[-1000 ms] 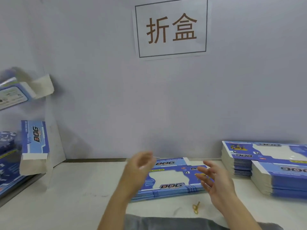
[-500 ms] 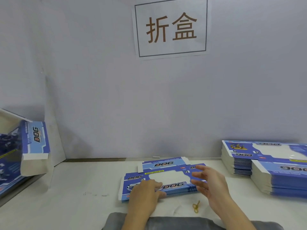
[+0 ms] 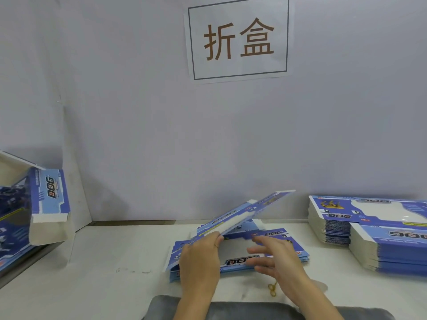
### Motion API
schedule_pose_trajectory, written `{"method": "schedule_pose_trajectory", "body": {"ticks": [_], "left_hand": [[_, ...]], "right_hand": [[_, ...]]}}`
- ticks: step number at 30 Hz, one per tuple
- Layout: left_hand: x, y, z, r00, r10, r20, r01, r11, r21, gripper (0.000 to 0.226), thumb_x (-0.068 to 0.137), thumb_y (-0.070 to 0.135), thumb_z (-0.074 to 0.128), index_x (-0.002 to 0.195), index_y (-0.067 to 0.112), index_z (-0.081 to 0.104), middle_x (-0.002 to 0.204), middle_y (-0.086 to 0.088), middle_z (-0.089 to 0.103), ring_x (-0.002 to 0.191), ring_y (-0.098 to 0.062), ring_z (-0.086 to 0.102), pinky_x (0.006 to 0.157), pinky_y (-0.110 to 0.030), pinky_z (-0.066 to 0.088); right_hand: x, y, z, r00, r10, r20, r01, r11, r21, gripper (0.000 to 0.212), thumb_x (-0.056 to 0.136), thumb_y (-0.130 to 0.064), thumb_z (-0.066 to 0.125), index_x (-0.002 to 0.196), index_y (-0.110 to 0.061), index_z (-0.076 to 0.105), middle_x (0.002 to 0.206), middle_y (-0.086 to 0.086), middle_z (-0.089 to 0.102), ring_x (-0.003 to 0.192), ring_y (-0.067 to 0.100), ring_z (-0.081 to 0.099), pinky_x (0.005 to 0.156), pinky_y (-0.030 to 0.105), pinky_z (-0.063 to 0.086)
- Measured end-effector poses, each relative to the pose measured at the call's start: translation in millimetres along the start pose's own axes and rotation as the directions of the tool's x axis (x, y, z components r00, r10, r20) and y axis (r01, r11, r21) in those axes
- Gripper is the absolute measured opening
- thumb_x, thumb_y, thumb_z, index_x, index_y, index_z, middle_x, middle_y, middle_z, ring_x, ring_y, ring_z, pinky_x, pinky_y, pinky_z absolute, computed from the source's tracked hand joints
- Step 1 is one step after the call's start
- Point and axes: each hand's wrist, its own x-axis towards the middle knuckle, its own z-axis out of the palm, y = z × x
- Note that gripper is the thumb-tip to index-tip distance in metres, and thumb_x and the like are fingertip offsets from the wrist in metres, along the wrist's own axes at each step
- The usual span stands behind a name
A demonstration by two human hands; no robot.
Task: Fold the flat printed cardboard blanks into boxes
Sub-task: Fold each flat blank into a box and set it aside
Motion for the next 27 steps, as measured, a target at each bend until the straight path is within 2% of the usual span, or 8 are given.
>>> {"method": "schedule_pose_trajectory", "body": {"ticks": [4,7,13,21,25,27], "left_hand": [[-5,7,2,0.994,0.105,0.014,-0.106,0.994,0.03,0.041,0.103,0.05,0.032,0.125,0.035,0.063,0.116,0.015,0.07,0.099,-0.01,0.061,0.088,-0.022,0.043],[-4,7,5,0.987,0.144,0.075,-0.148,0.988,0.045,0.043,0.103,0.052,0.032,0.128,0.035,0.062,0.12,0.016,0.069,0.104,-0.005,0.06,0.096,-0.023,0.039],[-3,4,7,0.982,0.157,0.109,-0.159,0.987,0.01,0.045,0.102,0.057,0.033,0.135,0.04,0.057,0.126,0.021,0.065,0.111,0.0,0.057,0.102,-0.02,0.035],[-4,2,10,0.973,0.198,0.115,-0.197,0.98,-0.019,0.047,0.099,0.061,0.036,0.136,0.042,0.056,0.126,0.024,0.065,0.112,0.002,0.057,0.098,-0.016,0.036],[-3,2,10,0.965,0.238,0.111,-0.239,0.971,-0.003,0.047,0.098,0.063,0.037,0.135,0.042,0.057,0.123,0.023,0.067,0.108,0.001,0.059,0.096,-0.015,0.036],[-1,4,11,0.953,0.261,0.154,-0.265,0.964,0.004,0.046,0.097,0.063,0.041,0.134,0.041,0.059,0.12,0.019,0.069,0.105,0.0,0.06,0.093,-0.018,0.041]], "right_hand": [[2,4,9,0.999,0.004,0.048,-0.003,1.0,-0.007,0.022,0.1,-0.033,0.057,0.114,-0.017,0.061,0.105,0.009,0.074,0.078,0.026,0.076,0.07,0.038,0.06],[5,8,10,0.999,0.008,0.036,-0.008,1.0,0.002,0.021,0.099,-0.033,0.058,0.112,-0.017,0.062,0.108,0.008,0.072,0.077,0.026,0.076,0.07,0.038,0.059],[11,13,13,1.0,0.006,-0.013,-0.007,1.0,-0.008,0.02,0.097,-0.036,0.061,0.096,-0.017,0.064,0.073,-0.003,0.077,0.07,0.02,0.076,0.066,0.035,0.059],[16,18,13,0.998,-0.025,-0.06,0.026,1.0,0.012,0.017,0.096,-0.033,0.062,0.091,-0.017,0.062,0.064,-0.007,0.074,0.065,0.018,0.075,0.055,0.028,0.058],[17,19,12,0.998,-0.018,-0.06,0.02,0.999,0.036,0.018,0.097,-0.028,0.061,0.094,-0.01,0.063,0.07,0.001,0.076,0.067,0.02,0.076,0.051,0.026,0.057],[18,19,11,0.997,-0.008,-0.071,0.011,0.999,0.049,0.015,0.099,-0.021,0.06,0.094,-0.006,0.062,0.068,0.004,0.075,0.065,0.021,0.075,0.05,0.027,0.057]]}}
